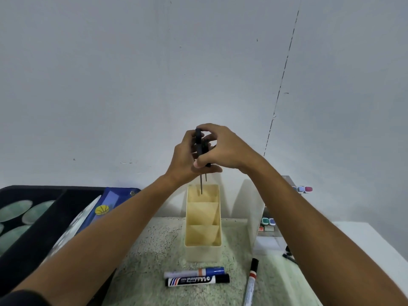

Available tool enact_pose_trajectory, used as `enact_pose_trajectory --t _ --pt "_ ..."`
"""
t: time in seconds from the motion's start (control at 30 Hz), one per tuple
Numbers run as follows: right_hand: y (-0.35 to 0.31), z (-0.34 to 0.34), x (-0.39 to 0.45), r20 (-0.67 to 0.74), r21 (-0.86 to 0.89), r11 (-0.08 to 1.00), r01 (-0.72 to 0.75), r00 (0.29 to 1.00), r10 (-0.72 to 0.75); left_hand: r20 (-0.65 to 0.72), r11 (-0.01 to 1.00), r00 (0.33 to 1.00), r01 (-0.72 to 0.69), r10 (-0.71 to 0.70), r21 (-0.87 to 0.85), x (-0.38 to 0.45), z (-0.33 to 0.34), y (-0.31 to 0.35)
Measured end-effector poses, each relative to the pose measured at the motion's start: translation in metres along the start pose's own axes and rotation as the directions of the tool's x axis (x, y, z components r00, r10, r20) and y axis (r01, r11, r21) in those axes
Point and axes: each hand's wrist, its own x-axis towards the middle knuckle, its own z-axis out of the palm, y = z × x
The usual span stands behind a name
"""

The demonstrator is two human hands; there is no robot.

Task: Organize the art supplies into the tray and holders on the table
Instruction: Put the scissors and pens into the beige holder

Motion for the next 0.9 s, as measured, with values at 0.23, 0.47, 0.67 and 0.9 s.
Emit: enact_pose_trajectory --t 0.23,0.47,0.67,0.9 --pt "0.023 0.016 -0.007 0.111 0.064 0.994 -0.09 0.99 0.083 0.038 0.999 0.998 0.047 -0.046 -0.008 -0.029 0.005 -0.024" --pt "0.041 0.03 -0.008 0.116 0.229 0.945 -0.233 0.971 0.211 0.067 0.996 0.998 -0.013 0.007 0.088 -0.052 0.012 -0.041" --pt "0.056 0.04 -0.021 0.146 0.326 0.91 -0.255 0.965 0.218 0.059 0.99 0.998 -0.005 -0.003 0.141 -0.066 0.014 -0.052" --pt "0.076 0.054 -0.037 0.071 0.357 0.91 -0.211 0.977 0.199 0.08 0.983 0.994 0.065 -0.08 0.174 -0.071 0.015 -0.054"
